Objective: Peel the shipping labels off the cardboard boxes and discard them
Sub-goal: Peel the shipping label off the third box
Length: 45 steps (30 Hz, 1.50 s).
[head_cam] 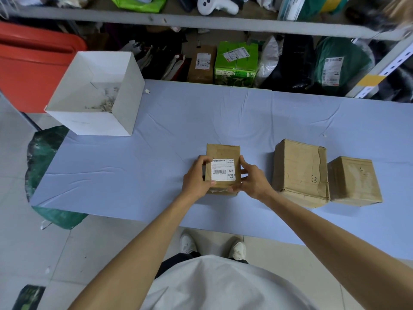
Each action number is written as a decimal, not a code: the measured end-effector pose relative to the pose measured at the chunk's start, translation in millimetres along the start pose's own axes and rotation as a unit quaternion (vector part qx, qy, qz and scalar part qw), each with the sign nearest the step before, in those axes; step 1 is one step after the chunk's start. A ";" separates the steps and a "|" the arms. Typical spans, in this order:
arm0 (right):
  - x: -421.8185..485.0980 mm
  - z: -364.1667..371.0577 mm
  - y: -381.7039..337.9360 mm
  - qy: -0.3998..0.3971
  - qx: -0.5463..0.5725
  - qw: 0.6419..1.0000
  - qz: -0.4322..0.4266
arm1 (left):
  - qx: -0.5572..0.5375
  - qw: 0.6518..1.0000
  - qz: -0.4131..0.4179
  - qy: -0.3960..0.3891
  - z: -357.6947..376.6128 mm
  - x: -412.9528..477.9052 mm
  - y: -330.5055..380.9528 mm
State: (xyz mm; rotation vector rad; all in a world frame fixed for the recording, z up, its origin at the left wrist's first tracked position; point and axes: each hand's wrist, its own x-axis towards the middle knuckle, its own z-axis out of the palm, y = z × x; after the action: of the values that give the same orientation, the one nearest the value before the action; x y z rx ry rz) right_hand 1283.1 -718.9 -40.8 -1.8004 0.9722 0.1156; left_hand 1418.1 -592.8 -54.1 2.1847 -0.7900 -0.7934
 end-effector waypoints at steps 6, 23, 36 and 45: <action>-0.3 -1.1 1.6 -0.002 0.002 1.000 0.003 | -0.035 0.999 -0.005 0.004 2.0 -2.4 -3.4; -0.2 0.1 1.0 -0.001 0.009 1.000 0.004 | -0.077 0.991 -0.025 0.103 8.4 27.9 7.6; 0.2 -3.2 3.2 0.002 0.003 1.000 0.001 | 0.071 0.994 0.029 0.082 14.0 31.8 15.1; 0.1 -2.8 2.8 0.001 -0.009 1.000 0.000 | -0.159 0.982 -0.015 0.099 7.4 22.1 7.0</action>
State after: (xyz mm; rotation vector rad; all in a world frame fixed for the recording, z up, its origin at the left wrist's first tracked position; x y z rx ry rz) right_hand 1280.4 -721.6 -41.6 -1.8172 0.9760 0.1231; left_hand 1424.7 -615.5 -60.0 1.9532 -0.4941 -0.6546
